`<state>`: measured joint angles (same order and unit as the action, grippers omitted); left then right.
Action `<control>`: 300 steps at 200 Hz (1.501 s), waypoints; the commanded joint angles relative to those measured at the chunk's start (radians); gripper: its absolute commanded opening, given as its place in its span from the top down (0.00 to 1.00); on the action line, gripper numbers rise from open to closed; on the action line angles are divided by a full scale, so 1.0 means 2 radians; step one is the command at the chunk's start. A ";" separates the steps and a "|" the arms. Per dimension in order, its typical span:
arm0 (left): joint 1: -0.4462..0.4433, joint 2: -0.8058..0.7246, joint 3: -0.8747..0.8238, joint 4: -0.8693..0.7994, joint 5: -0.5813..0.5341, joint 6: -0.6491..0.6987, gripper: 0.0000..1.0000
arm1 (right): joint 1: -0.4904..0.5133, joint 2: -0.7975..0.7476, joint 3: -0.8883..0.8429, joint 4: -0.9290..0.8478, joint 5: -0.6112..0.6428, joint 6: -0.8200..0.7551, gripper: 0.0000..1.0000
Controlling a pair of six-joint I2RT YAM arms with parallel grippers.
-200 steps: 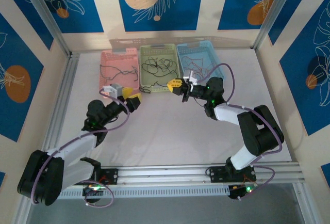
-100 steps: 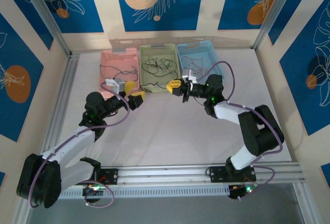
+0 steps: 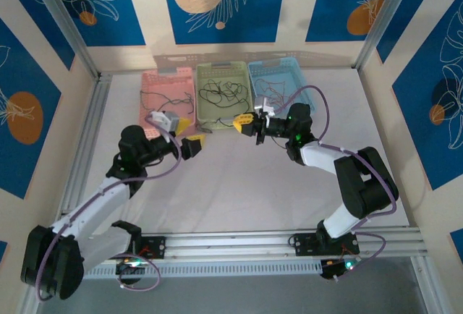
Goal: Untangle the cables
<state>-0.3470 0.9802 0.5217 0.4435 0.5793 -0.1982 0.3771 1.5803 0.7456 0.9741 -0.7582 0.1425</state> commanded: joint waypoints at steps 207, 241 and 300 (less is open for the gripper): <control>-0.001 0.050 0.100 -0.062 0.020 0.033 0.69 | 0.013 -0.006 0.041 -0.079 -0.020 -0.037 1.00; -0.002 0.049 0.096 -0.075 0.007 0.030 1.00 | 0.011 -0.017 0.028 -0.074 0.023 -0.048 1.00; -0.009 0.021 0.086 -0.191 -0.077 0.039 1.00 | 0.026 -0.066 -0.024 -0.060 0.231 -0.127 1.00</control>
<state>-0.3546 1.0550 0.6891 0.1913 0.5152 -0.1238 0.4183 1.4921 0.7330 0.8276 -0.5396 -0.0010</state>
